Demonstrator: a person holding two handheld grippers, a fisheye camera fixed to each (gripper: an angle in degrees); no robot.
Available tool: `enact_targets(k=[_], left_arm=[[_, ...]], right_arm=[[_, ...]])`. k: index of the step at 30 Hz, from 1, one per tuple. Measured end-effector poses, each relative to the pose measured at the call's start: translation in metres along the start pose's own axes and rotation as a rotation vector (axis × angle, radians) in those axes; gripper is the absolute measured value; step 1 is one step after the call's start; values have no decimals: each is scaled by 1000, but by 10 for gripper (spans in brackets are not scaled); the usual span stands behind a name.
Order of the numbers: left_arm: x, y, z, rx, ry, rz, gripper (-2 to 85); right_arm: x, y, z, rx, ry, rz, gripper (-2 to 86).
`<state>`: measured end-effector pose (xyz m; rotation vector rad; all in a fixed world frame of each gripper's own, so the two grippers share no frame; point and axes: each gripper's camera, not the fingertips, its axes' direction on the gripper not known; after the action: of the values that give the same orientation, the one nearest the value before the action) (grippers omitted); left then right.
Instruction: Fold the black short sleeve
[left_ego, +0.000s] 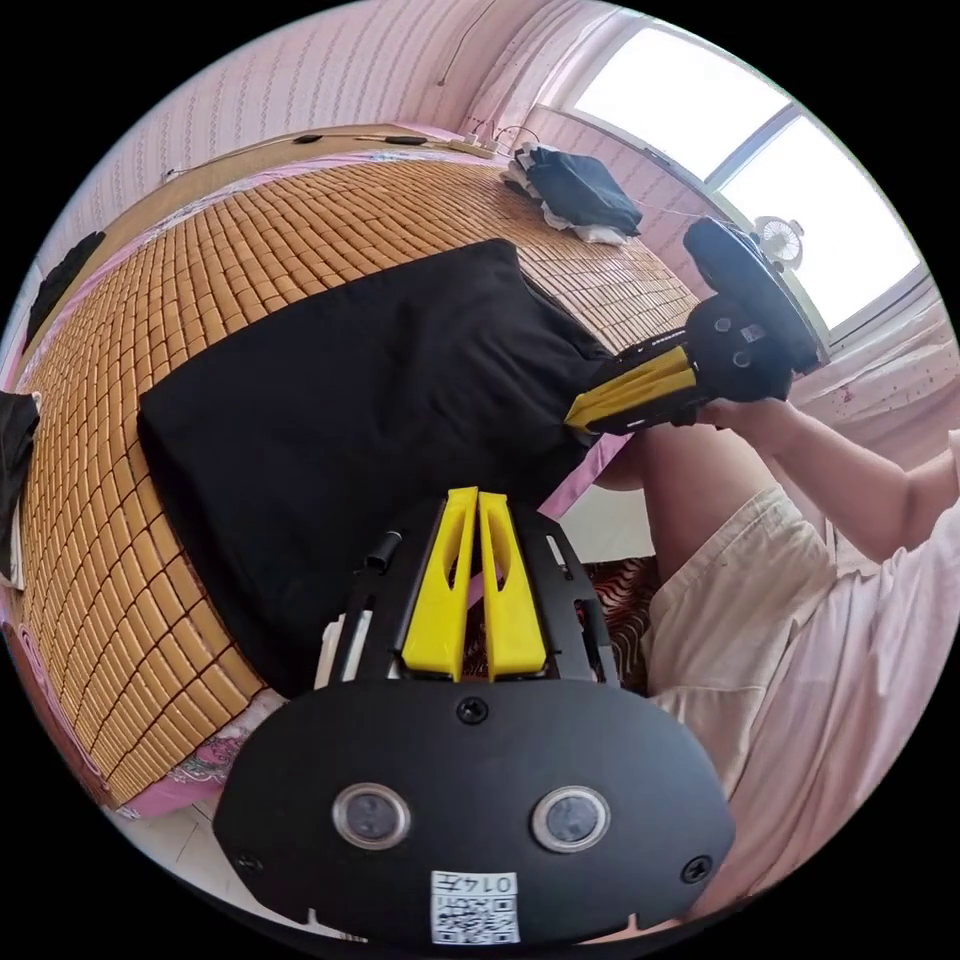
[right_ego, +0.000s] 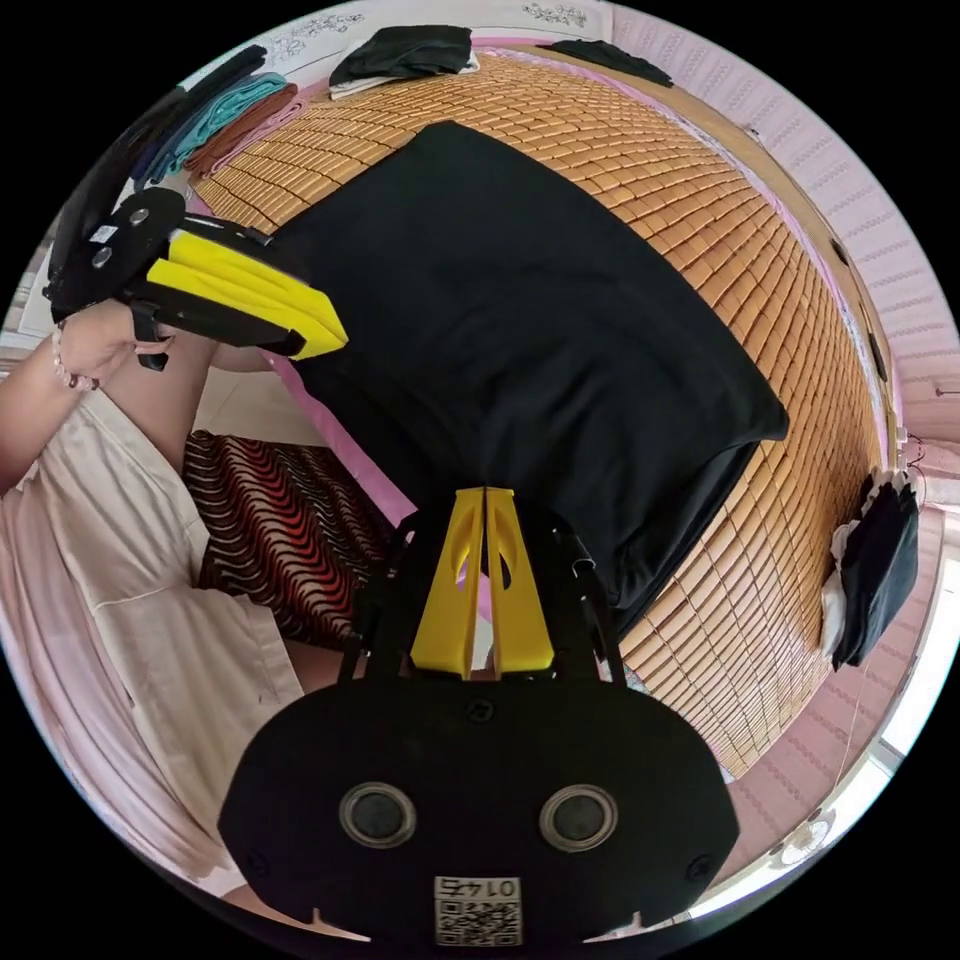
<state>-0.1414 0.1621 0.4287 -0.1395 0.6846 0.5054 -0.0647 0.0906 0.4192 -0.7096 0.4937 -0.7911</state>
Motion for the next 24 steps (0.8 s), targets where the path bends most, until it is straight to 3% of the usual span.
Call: enact_targets(k=[5, 11, 16, 22, 24], left_arm=[[0, 17, 25, -15, 13, 22, -10], [15, 20, 6, 132, -47, 43, -10], [27, 5, 40, 106, -83, 127, -10], [31, 19, 68, 105, -119, 151, -10], [31, 21, 71, 105, -118, 158, -10]], right_arm=[[-1, -30, -25, -100, -63, -115, -5], [13, -98, -86, 6, -6, -223, -5], [31, -199, -72, -23, 13, -179, -5], [37, -244, -47, -217, 6, -246, -5], [44, -252, -50, -202, 98, -249, -5]])
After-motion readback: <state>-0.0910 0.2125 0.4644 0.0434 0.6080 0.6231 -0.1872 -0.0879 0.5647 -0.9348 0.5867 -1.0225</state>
